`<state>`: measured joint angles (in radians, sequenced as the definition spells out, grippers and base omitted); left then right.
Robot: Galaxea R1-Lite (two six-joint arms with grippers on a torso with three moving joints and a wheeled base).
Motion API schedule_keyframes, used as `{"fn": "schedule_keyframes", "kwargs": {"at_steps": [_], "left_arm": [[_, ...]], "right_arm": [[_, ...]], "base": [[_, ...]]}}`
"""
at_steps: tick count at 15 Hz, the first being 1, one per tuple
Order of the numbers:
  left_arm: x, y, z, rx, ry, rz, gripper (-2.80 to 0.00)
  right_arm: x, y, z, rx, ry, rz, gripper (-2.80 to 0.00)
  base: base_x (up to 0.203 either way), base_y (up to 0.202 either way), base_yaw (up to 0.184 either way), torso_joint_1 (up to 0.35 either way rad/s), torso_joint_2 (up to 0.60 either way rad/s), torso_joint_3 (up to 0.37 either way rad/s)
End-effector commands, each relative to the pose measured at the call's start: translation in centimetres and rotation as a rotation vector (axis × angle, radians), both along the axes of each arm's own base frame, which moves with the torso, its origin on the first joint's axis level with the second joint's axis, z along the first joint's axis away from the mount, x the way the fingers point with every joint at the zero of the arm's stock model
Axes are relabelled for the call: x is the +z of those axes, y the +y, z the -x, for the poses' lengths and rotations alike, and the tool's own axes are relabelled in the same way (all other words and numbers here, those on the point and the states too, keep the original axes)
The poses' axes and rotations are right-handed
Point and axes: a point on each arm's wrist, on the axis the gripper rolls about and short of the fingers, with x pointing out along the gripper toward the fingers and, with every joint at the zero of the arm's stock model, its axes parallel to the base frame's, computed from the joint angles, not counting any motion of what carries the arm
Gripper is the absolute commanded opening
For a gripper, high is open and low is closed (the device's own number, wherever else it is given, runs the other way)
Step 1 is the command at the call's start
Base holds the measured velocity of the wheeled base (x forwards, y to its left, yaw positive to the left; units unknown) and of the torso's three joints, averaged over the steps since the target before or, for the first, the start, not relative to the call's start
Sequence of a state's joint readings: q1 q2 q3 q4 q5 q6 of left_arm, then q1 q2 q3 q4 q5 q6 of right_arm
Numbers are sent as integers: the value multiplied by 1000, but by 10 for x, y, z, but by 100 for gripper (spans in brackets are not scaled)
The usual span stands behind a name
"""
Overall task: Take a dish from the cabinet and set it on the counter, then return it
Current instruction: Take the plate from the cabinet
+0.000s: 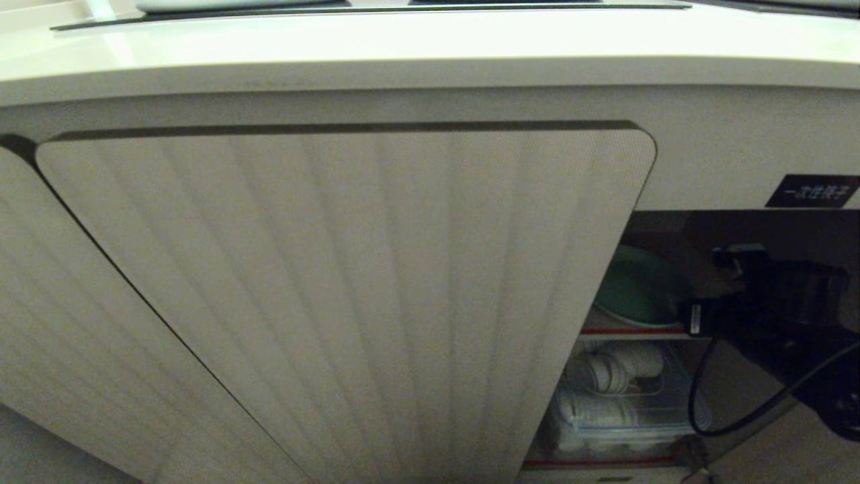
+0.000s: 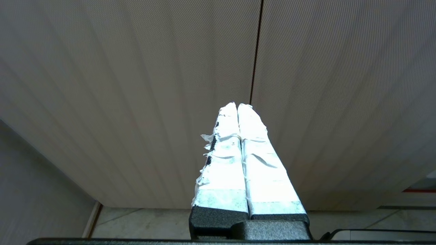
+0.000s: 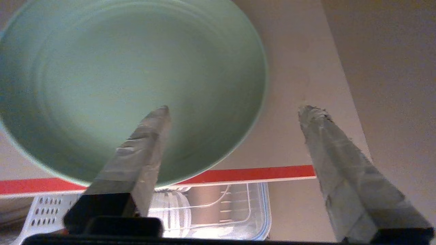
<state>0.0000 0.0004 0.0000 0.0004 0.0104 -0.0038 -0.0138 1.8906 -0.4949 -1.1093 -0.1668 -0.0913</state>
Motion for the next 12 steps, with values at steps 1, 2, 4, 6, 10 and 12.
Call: {"fn": "schedule_keyframes", "kwargs": {"at_steps": [1,2,4,6,10,12], "left_arm": [[0,0,0,0,-1,1,-280],[0,0,0,0,-1,1,-280],[0,0,0,0,-1,1,-280],[0,0,0,0,-1,1,-280],[0,0,0,0,-1,1,-280],[0,0,0,0,-1,1,-280]], "right_arm": [[3,0,-1,-11,-12,3,0],[3,0,-1,-13,-15,-6,0],[3,0,-1,-16,-13,-20,0],[3,0,-1,-17,-5,-26,0],[7,0,-7,-19,5,-45,0],[6,0,-7,-22,29,-59,0]], "base": [[0,0,0,0,0,0],[0,0,0,0,0,0],[0,0,0,0,0,0],[0,0,0,0,0,0],[0,0,0,0,0,0],[0,0,0,0,0,0]]}}
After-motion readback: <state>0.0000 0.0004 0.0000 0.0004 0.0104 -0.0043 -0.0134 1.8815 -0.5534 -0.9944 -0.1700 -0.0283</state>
